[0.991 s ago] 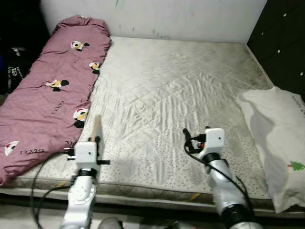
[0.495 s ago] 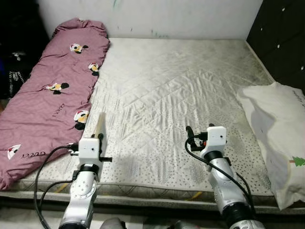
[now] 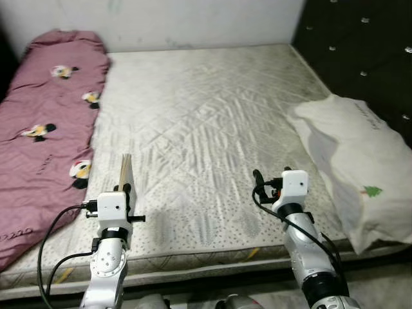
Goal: Clean up the room
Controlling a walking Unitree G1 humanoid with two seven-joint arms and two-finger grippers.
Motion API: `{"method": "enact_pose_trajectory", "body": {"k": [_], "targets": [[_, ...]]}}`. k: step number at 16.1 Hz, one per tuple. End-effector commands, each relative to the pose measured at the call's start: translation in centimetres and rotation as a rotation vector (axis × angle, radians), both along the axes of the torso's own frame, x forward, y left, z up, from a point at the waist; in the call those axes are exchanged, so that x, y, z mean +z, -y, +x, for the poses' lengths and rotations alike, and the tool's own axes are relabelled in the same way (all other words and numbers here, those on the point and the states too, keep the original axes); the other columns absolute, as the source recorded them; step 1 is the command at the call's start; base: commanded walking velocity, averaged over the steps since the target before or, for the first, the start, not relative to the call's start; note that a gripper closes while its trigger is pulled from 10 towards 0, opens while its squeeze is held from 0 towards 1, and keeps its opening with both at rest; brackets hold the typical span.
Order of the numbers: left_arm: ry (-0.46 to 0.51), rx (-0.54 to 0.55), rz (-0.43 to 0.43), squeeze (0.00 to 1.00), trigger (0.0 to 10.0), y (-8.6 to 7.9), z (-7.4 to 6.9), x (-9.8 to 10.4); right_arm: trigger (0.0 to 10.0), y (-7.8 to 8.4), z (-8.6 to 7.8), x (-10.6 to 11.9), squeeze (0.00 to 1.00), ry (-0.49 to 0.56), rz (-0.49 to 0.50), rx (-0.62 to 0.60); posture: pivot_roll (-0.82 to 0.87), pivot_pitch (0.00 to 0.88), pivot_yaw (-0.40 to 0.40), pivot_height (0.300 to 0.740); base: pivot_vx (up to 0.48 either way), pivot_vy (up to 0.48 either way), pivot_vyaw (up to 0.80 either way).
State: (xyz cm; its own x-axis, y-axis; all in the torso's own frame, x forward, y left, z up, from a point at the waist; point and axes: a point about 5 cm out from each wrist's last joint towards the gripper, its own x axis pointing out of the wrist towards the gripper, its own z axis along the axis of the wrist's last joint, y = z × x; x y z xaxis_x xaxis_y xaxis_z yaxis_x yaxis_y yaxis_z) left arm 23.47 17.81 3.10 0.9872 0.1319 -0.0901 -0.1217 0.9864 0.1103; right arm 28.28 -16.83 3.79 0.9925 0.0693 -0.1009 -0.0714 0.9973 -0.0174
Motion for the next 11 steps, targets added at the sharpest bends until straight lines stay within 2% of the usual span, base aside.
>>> {"method": "enact_pose_trajectory", "body": {"k": [1, 4, 6, 8, 10, 11], "targets": [[-0.023, 0.005, -0.006, 0.00, 10.0, -0.5, 0.0, -0.2, 10.0, -0.2, 0.2, -0.2, 0.00, -0.021, 0.020, 0.016, -0.03, 0.000, 0.049, 0.740, 0.000, 0.000, 0.00], [-0.011, -0.021, 0.018, 0.00, 10.0, -0.5, 0.5, 0.1, 10.0, -0.7, 1.0, 0.6, 0.00, 0.031, -0.014, 0.051, -0.09, 0.000, 0.126, 0.740, 0.000, 0.000, 0.00], [-0.001, -0.098, 0.046, 0.00, 10.0, 0.4, 1.2, 0.5, 10.0, 0.2, 1.1, 0.9, 0.00, 0.043, -0.020, 0.013, -0.11, 0.000, 0.139, 0.740, 0.000, 0.000, 0.00], [0.020, -0.115, 0.061, 0.00, 10.0, 0.7, 1.5, 1.1, 10.0, 0.5, 0.5, 0.9, 0.00, 0.052, -0.014, 0.049, -0.11, 0.000, 0.100, 0.740, 0.000, 0.000, 0.00], [0.044, -0.056, 0.052, 0.00, 10.0, -0.3, 0.9, 1.6, 10.0, 1.3, -1.8, 1.0, 0.00, 0.063, -0.039, 0.129, -0.10, 0.000, 0.045, 0.740, 0.000, 0.000, 0.00], [0.045, -0.045, 0.052, 0.00, 10.0, -0.5, 0.6, 1.6, 10.0, 1.7, -2.4, 0.9, 0.00, 0.055, -0.053, 0.138, -0.09, 0.000, 0.025, 0.740, 0.000, 0.000, 0.00]]}}
